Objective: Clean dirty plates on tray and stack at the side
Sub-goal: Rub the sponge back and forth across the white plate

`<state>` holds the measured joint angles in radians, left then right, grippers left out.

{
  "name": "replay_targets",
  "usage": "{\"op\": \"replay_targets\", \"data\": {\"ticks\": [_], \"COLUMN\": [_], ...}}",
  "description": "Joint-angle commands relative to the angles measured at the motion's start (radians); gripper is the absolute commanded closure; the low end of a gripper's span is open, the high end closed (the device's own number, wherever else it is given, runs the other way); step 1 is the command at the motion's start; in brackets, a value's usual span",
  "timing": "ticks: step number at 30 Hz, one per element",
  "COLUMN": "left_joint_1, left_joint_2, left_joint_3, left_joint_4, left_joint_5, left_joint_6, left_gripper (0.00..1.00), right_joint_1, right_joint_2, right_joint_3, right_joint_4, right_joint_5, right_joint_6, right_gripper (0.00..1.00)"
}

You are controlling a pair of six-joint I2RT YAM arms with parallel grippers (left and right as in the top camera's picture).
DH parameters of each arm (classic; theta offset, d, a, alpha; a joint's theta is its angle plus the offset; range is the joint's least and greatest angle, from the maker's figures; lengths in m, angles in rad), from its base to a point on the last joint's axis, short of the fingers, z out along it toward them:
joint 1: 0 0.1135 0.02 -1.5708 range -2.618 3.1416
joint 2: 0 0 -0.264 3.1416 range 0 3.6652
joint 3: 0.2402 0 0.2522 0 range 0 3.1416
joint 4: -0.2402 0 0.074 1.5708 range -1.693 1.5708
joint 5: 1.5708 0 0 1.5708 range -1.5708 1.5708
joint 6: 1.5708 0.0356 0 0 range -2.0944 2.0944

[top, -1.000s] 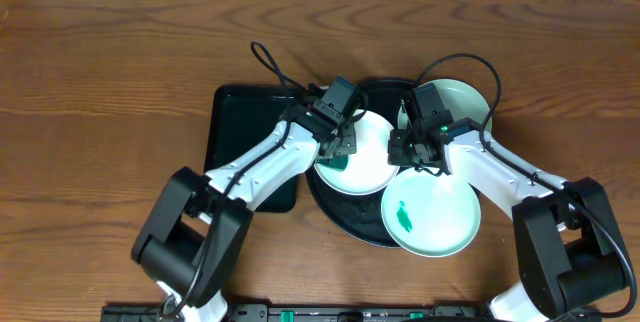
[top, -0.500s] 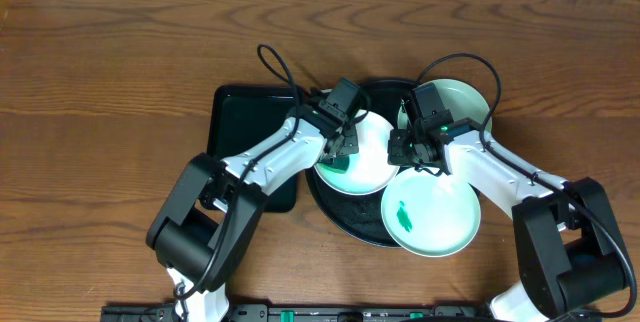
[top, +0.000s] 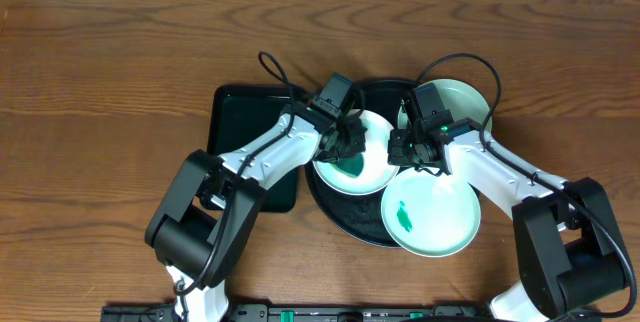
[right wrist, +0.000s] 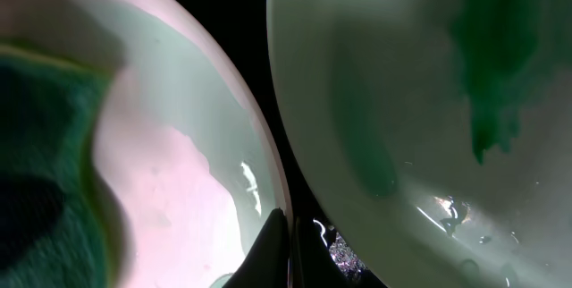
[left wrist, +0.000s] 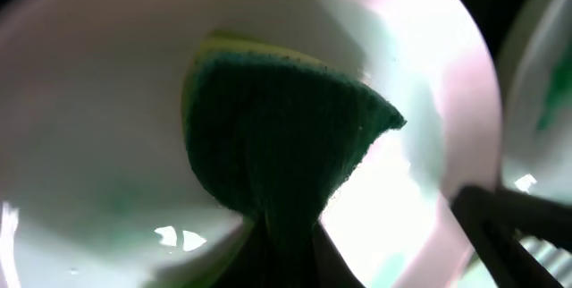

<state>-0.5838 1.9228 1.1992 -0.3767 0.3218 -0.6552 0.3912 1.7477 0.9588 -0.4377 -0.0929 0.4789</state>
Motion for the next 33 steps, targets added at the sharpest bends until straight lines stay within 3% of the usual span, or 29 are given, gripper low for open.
{"op": "replay_targets", "data": {"ticks": [1,9,18,23,33], "left_joint_1": [-0.025,-0.025,-0.026,-0.026,-0.025], "left_joint_2": [-0.077,-0.149,-0.130,-0.115,-0.079], "left_joint_3": [0.021,0.021,-0.012,-0.012,-0.016], "left_joint_4": [0.010,-0.018,-0.048,0.014,0.019], "left_joint_5": [0.110,-0.039,-0.325,-0.338,-0.340], "left_joint_6": [-0.006,0.045,0.051,0.183,0.244], "left_gripper": [0.93,0.93,0.93,0.93,0.93], "right_joint_1": [0.016,0.016,0.016,0.016,0.016], "right_joint_2": [0.005,0.005,0.005,0.005,0.005], "right_joint_3": [-0.004,-0.004,-0.004,-0.004,-0.005], "right_joint_4": [0.008,0.008,0.008,0.008,0.008], "right_joint_5": [-0.073,-0.073,-0.073,-0.073,-0.073], "right_joint_6": [-0.005,-0.005,-0.005,-0.005,-0.005], "right_gripper": [0.99,0.99,0.99,0.99,0.99]}}
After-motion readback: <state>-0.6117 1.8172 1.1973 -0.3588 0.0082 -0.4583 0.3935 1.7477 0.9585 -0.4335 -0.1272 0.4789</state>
